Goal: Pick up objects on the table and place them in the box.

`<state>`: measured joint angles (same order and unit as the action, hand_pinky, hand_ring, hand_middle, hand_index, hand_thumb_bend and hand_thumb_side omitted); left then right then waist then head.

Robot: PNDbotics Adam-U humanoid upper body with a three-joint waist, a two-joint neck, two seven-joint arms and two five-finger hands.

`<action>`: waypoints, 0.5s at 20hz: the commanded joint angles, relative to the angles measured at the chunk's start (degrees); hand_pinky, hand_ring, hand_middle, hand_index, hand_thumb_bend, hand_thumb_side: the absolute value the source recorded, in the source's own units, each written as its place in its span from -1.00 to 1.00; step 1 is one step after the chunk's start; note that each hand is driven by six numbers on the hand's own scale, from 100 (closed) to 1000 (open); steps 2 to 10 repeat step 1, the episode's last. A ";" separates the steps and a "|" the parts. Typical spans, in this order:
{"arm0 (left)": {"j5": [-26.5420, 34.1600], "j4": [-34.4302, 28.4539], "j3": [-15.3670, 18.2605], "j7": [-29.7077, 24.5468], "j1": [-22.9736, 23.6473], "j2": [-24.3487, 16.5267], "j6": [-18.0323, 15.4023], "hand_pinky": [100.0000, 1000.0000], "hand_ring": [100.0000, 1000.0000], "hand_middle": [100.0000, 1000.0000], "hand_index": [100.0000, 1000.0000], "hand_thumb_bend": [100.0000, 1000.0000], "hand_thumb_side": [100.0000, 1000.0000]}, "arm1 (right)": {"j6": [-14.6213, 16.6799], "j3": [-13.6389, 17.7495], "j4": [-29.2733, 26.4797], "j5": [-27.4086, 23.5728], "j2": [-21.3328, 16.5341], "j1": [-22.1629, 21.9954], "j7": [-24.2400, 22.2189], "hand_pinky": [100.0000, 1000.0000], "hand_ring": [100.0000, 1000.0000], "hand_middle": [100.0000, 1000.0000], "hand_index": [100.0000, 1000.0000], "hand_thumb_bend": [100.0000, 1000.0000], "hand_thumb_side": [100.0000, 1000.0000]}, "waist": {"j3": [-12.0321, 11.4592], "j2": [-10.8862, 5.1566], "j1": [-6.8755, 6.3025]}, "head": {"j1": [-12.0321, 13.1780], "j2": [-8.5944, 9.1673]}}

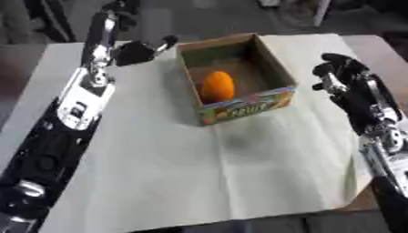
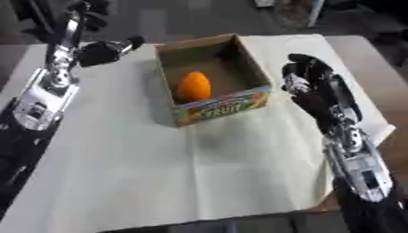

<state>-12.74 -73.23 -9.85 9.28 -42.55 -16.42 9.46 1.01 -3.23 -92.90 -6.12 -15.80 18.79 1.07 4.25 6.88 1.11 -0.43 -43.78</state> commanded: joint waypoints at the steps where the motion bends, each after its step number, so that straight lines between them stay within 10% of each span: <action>1: 4.06 -1.42 1.65 -0.31 0.36 -2.26 0.26 0.42 0.30 0.30 0.56 0.38 -0.48 | 0.14 0.46 -0.57 0.07 -0.96 0.68 0.20 0.15 0.48 0.19 0.55 -1.00 -0.44 | -0.29 -0.98 0.01 | -0.23 -0.33; 10: 4.06 -1.42 1.65 -0.31 0.36 -2.26 0.26 0.42 0.30 0.30 0.56 0.38 -0.48 | 0.14 0.46 -0.57 0.07 -0.96 0.68 0.20 0.15 0.48 0.19 0.55 -1.00 -0.44 | -0.29 -0.98 0.01 | -0.23 -0.33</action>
